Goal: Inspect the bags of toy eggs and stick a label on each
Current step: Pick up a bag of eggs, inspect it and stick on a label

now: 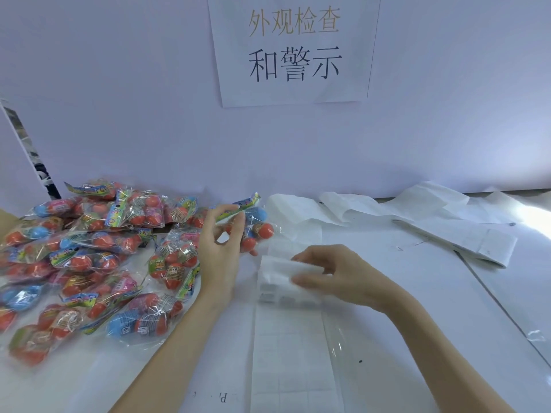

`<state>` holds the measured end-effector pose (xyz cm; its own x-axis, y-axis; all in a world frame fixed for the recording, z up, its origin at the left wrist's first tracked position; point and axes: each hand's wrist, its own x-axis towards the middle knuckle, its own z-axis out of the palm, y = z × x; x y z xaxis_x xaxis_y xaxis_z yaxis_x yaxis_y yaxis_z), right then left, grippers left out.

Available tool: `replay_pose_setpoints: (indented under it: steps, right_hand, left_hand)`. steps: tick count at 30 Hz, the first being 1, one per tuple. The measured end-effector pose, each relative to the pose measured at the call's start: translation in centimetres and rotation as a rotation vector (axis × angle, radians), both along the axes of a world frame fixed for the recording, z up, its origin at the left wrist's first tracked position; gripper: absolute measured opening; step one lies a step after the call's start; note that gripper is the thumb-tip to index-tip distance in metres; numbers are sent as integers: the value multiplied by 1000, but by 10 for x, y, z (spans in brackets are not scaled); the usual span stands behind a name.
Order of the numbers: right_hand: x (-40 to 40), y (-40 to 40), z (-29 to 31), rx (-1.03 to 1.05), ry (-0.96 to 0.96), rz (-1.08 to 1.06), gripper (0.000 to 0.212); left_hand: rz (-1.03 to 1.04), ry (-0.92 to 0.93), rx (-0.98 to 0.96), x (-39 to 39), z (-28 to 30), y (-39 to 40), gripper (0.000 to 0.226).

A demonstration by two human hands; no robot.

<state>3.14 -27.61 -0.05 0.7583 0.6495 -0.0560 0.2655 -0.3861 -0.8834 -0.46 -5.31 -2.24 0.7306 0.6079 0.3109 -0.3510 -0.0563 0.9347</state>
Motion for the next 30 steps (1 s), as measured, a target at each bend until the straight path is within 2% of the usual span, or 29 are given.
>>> replay_pose_setpoints:
  steps: [1, 2, 5, 7, 9, 10, 13, 15, 19, 22, 25, 30]
  right_hand:
    - [1, 2, 0, 58, -30, -84, 7]
    - [3, 3, -2, 99, -56, -149, 7]
    - [4, 6, -5, 135, -114, -261, 22]
    - [5, 8, -7, 138, -177, -278, 37]
    - [6, 9, -10, 152, -223, -269, 43]
    - [7, 9, -12, 165, -233, -255, 40]
    - [9, 11, -15, 220, -211, -259, 14]
    - [11, 11, -16, 254, -200, -272, 14]
    - [11, 10, -18, 233, -242, -292, 15]
    - [6, 12, -15, 226, -307, -324, 21]
    - [0, 15, -10, 285, -344, -327, 10]
    - [-4, 19, -9, 283, -371, -257, 18]
  left_hand:
    - [19, 4, 10, 0, 0, 2, 9]
    - [22, 8, 27, 1, 0, 2, 7]
    - [-22, 15, 123, 0, 0, -2, 14]
    - [-68, 24, 215, 0, 0, -6, 21]
    - [-118, 42, 293, -2, 2, -10, 30]
    - [-149, 53, 288, -3, 5, -12, 31]
    - [-290, 115, 166, -6, 9, -16, 23]
    - [-331, 165, 215, -7, 7, -16, 29]
    - [-283, 197, 309, -3, 1, -14, 11]
    - [-247, 191, 350, -2, -2, -12, 22]
    - [-233, 195, 393, -1, -4, -13, 32]
    - [-236, 155, 421, -2, 0, -17, 49]
